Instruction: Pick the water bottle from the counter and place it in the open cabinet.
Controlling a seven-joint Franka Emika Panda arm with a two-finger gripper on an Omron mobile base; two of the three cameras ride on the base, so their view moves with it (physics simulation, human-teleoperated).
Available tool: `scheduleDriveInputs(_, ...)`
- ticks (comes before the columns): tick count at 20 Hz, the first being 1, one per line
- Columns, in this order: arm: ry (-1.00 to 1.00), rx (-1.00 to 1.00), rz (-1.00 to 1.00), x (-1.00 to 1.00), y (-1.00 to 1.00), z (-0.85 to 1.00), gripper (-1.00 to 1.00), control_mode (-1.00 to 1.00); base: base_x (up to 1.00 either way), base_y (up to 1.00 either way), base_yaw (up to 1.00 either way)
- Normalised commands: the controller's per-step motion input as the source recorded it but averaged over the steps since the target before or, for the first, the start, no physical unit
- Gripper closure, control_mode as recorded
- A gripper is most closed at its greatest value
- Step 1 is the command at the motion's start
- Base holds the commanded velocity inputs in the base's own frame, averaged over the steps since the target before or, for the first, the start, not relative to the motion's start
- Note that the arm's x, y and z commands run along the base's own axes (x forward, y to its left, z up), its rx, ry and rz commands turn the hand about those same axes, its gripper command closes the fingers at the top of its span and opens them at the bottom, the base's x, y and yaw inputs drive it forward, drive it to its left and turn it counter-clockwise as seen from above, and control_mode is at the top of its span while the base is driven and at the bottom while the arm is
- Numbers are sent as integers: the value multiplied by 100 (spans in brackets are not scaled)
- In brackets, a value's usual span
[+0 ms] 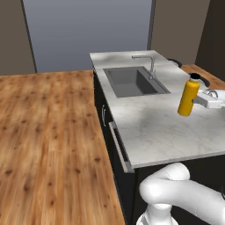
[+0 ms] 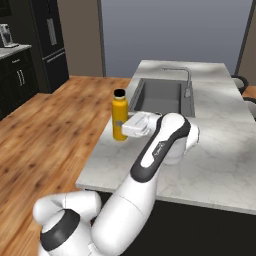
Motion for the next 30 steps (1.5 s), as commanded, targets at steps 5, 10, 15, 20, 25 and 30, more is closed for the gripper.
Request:
scheduleDriveInputs(5,0,0,0,-13,23,26,100,-100,0,0,0)
scheduleDriveInputs(10,0,0,0,-28,12,32,100,-100,0,0,0)
scheduleDriveInputs(15,0,0,0,-38,12,26,100,-100,0,0,0)
scheduleDriveInputs(20,0,0,1,-42,33,8,100,-100,0,0,0)
scheduleDriveInputs(25,0,0,1,-50,29,4,100,-100,0,0,0)
scheduleDriveInputs(30,0,0,0,-59,17,7,100,-100,0,0,0)
